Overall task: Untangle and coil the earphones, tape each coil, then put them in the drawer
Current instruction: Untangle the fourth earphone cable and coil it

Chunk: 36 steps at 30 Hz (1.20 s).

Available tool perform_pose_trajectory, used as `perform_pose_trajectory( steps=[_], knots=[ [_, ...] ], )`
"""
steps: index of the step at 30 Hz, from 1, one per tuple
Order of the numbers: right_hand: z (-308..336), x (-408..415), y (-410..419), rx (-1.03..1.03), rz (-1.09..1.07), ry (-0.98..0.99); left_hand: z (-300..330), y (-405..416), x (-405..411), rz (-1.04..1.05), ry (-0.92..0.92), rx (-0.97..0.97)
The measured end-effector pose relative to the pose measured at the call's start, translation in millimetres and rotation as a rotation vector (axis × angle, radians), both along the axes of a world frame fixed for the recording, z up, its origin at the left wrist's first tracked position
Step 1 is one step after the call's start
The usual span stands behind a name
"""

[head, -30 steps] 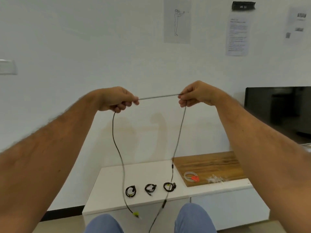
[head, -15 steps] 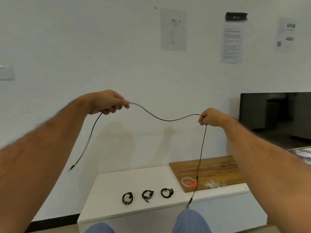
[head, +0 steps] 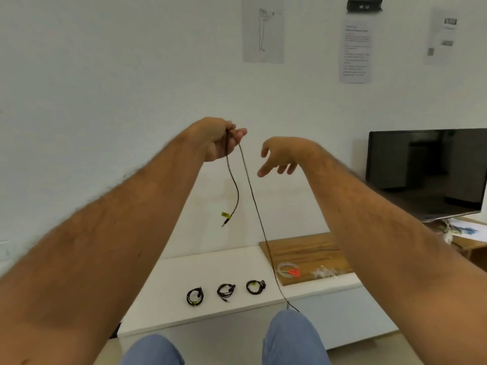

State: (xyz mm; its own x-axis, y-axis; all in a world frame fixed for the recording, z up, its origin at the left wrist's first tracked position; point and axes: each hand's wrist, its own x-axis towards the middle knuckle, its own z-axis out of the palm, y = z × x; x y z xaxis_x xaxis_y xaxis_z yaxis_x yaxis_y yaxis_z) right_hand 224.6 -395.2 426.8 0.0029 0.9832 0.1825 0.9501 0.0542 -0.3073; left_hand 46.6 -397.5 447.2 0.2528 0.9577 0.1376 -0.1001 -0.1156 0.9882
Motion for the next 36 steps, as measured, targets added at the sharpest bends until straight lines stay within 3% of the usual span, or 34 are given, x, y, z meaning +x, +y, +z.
perform_pose_trajectory(
  steps=[4,6,8,11,14,16,19,22,26,29,32,34,36],
  knots=[
    [7,-11,-10,0.330,0.263,0.276,-7,-1,6,0.004,-0.251,-0.032],
    [6,-18,-18,0.363,0.363,0.405,-10,1,7,0.016,-0.352,-0.026],
    [3,-24,-19,0.335,0.354,0.478,-12,0,7,0.041,-0.416,-0.012],
    [-1,-27,-15,0.498,0.185,0.496,-17,3,7,0.122,-0.323,0.033],
    [-5,-32,-21,0.331,0.212,0.640,-21,6,8,0.124,-0.230,0.045],
    [-9,-37,-26,0.229,0.241,0.552,-23,5,10,0.123,-0.242,0.049],
    [-12,-39,-22,0.246,0.234,0.524,-28,5,11,0.118,-0.263,0.067],
    [-8,-38,-20,0.329,0.148,0.538,-34,6,3,0.115,-0.157,0.081],
    [0,-35,-14,0.466,0.154,0.671,-41,-1,-4,0.167,0.180,0.077],
    [2,-35,-10,0.398,0.296,0.871,-46,-5,-6,0.119,0.481,0.044],
    [-2,-37,-3,0.304,0.417,1.066,-49,-2,-10,0.147,0.760,0.138],
    [-5,-38,2,0.254,0.409,1.052,-48,3,-15,0.241,0.749,0.242],
    [-7,-37,4,0.171,0.397,0.967,-45,11,-21,0.316,0.563,0.339]
  ],
)
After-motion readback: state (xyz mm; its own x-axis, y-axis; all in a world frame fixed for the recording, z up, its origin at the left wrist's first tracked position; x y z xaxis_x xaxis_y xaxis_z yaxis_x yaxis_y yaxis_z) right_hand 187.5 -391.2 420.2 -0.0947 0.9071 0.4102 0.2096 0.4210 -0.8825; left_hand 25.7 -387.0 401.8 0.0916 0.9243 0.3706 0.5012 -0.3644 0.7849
